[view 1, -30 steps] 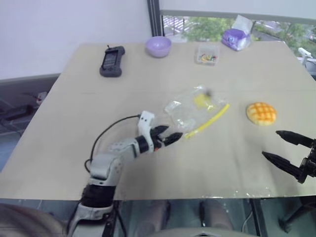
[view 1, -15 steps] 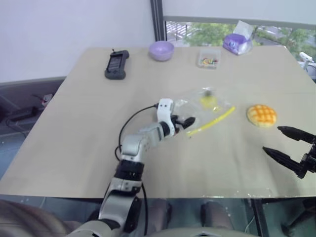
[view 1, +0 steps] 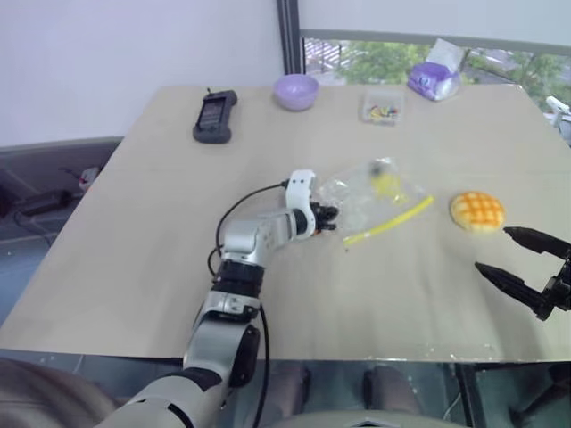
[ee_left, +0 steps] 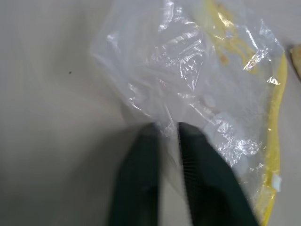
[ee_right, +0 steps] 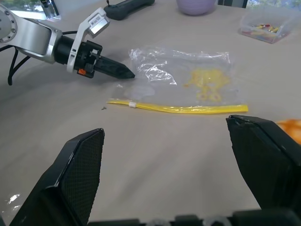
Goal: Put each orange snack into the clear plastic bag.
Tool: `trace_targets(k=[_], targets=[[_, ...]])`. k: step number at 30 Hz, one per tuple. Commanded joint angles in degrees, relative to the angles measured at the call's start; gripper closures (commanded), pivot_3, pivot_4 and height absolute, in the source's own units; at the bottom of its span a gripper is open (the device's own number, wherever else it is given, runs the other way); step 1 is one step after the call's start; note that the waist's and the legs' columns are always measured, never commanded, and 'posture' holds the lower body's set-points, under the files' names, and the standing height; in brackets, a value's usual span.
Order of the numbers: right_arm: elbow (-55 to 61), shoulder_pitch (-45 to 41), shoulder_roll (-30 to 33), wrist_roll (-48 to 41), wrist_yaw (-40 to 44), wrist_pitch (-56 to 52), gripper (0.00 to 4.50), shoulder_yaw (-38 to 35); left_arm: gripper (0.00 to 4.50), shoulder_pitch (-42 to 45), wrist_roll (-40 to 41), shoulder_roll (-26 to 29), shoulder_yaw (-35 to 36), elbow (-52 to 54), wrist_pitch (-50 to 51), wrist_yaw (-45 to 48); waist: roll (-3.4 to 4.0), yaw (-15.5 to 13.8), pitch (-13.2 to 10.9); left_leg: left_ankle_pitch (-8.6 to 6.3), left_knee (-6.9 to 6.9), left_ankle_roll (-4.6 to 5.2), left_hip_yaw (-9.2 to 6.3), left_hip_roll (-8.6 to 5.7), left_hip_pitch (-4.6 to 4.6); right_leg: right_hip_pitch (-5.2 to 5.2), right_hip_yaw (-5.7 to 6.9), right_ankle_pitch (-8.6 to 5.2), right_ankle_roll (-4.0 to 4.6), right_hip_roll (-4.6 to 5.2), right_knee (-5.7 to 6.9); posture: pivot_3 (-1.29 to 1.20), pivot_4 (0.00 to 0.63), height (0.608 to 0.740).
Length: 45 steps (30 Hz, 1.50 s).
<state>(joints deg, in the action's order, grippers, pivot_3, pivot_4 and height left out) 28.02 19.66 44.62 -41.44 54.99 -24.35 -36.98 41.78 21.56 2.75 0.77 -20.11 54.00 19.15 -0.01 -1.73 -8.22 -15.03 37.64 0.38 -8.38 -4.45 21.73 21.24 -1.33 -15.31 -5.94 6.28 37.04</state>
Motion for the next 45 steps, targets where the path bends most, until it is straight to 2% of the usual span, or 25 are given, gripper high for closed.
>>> trace_targets(k=[1,3,9,12,14,18,23,28,36,39,42,43,45], targets=[[1.4,-0.3,-0.1,-0.7,-0.4,0.8,0.0,-1.8,4.43,-3.3,0.2,-1.1,-2.3,-3.5,2.7,2.8,-0.01,-0.3,0.0,0.01,0.0,-0.02,0.0,-0.01,0.01,0.0,0.0,0.0,0.0,0.01,-0.04,0.0,0.15,0.74],[1.4,-0.4,-0.1,-0.9,-0.4,0.8,0.0,-1.7,4.43,-4.5,1.6,-0.6,-1.5,-0.6,0.5,5.8,-0.01,-0.4,0.0,0.01,-0.05,-0.02,0.0,-0.01,0.02,0.01,-0.01,0.0,0.0,0.02,-0.11,0.0,0.15,0.74],[1.6,-0.7,0.3,-1.5,-0.1,0.4,0.0,-1.3,4.43,-7.1,6.2,1.6,0.2,7.8,3.0,10.7,-0.06,-0.3,-0.1,0.06,-0.22,-0.1,-0.03,0.04,0.24,0.35,-0.09,0.0,0.01,0.02,-0.11,0.0,0.15,0.74],[1.2,-0.6,0.3,-1.3,0.2,0.4,0.0,-0.8,4.43,-6.3,11.4,1.9,6.1,11.1,9.0,9.1,-0.35,-0.2,-0.3,0.06,-0.22,-0.1,-0.03,0.04,0.25,0.36,-0.12,0.01,0.01,0.01,-0.11,0.0,0.15,0.74],[0.8,-0.5,0.3,-0.9,0.3,0.6,0.0,-0.5,4.43,-5.3,13.2,1.3,9.5,11.7,12.8,6.2,-0.47,0.1,-0.4,0.06,-0.22,-0.1,-0.04,0.05,0.26,0.38,-0.12,0.01,0.01,0.01,-0.11,0.0,0.15,0.74],[-0.8,-0.1,0.7,4.7,0.3,3.0,0.0,2.5,4.43,-0.7,22.4,-3.1,24.3,10.7,26.1,-1.4,-0.79,0.8,-0.6,0.04,-0.22,-0.07,-0.07,0.07,0.26,0.38,-0.1,0.01,0.01,-0.01,-0.09,0.0,0.15,0.74],[-4.6,-1.7,1.1,17.0,-1.8,11.3,0.0,8.6,4.43,2.1,25.0,-7.9,34.5,14.3,36.8,-9.2,-0.9,1.1,-0.7,0.07,-0.2,-0.13,-0.02,0.06,0.25,0.39,-0.11,0.01,-0.01,-0.01,-0.08,0.0,0.15,0.74],[-12.4,-7.8,0.5,32.8,-8.5,21.7,0.0,18.2,4.43,2.9,32.4,-11.8,41.4,13.6,38.5,-18.8,-0.94,1.3,-0.7,0.1,-0.2,-0.19,0.01,0.11,0.23,0.45,-0.15,0.01,0.0,-0.04,-0.01,0.0,0.15,0.74],[-23.0,-15.2,-2.9,43.1,-14.4,30.8,0.0,29.1,4.43,4.3,51.3,-16.2,51.2,10.8,38.5,-40.8,-0.97,0.9,-0.7,0.15,-0.18,-0.28,0.0,0.12,0.22,0.48,-0.21,0.01,0.01,-0.02,0.06,0.0,0.15,0.74],[-25.5,-18.0,-4.6,44.8,-16.4,32.8,0.0,31.4,4.43,2.0,65.7,-16.8,47.1,11.6,33.5,-51.2,-1.09,1.0,-0.8,0.15,-0.15,-0.28,0.04,0.13,0.19,0.47,-0.27,0.02,0.01,-0.01,0.08,0.0,0.15,0.74],[-28.1,-21.4,-6.4,46.2,-18.0,34.2,0.0,33.6,4.43,-2.7,83.7,-15.6,36.9,13.4,24.2,-61.5,-1.15,1.0,-0.8,0.16,-0.08,-0.31,0.05,0.28,0.13,0.46,-0.31,0.03,0.02,-0.02,0.23,0.0,0.15,0.74],[-28.6,-22.2,-6.8,46.3,-18.2,34.4,0.0,34.1,4.43,-4.1,88.1,-15.0,33.6,14.4,21.3,-63.7,-1.15,1.0,-0.8,0.16,-0.05,-0.31,0.1,0.31,0.1,0.45,-0.35,0.03,0.03,-0.02,0.29,0.0,0.15,0.74],[-29.4,-23.8,-7.5,46.7,-18.4,35.0,0.0,35.4,4.43,-5.7,91.3,-15.2,29.9,16.5,17.9,-63.6,-1.14,1.0,-0.8,0.16,-0.06,-0.32,0.2,0.33,0.04,0.47,-0.48,0.03,0.04,-0.03,0.37,0.0,0.15,0.74]])
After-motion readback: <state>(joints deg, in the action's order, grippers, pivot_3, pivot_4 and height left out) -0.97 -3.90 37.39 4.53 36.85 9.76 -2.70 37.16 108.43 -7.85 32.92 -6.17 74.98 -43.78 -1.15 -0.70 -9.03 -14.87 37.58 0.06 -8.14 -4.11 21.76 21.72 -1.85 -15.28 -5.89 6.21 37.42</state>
